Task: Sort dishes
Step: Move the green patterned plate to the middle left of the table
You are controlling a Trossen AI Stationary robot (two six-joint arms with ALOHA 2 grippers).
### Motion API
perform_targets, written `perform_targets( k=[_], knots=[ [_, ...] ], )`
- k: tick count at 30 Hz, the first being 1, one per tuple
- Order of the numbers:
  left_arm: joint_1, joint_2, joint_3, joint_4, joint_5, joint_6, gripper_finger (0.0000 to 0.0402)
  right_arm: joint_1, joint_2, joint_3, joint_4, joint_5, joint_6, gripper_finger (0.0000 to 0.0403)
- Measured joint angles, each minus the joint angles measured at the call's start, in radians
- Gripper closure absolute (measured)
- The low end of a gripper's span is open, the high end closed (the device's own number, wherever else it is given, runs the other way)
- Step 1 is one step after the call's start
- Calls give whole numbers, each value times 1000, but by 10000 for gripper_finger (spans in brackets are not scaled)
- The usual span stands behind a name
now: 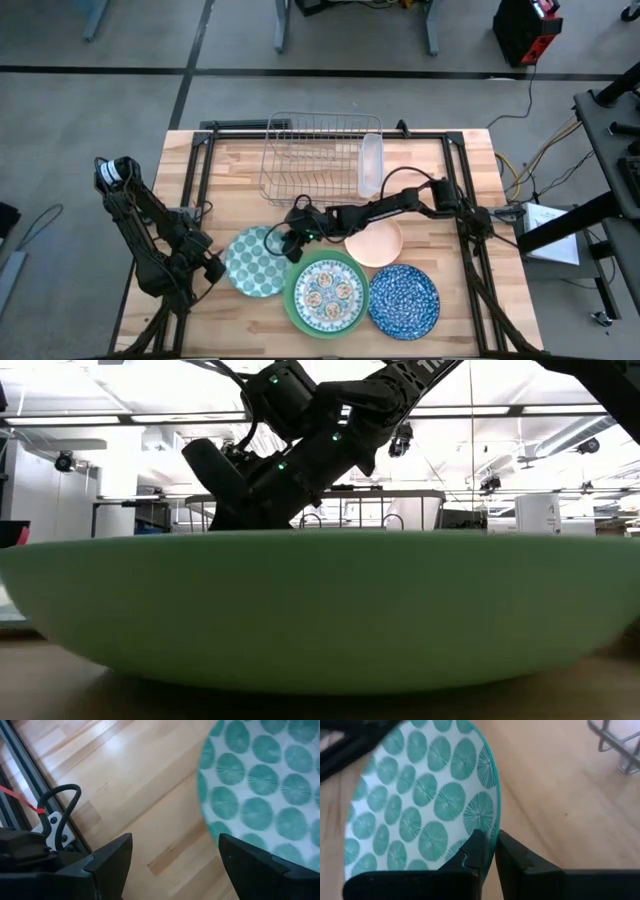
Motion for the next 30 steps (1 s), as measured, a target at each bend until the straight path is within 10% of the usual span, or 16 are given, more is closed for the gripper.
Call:
perform_targets(
  k=[30],
  knots=[
    [0,0,9,86,-7,-5,117,45,-2,1,-4,124,11,324]
  ],
)
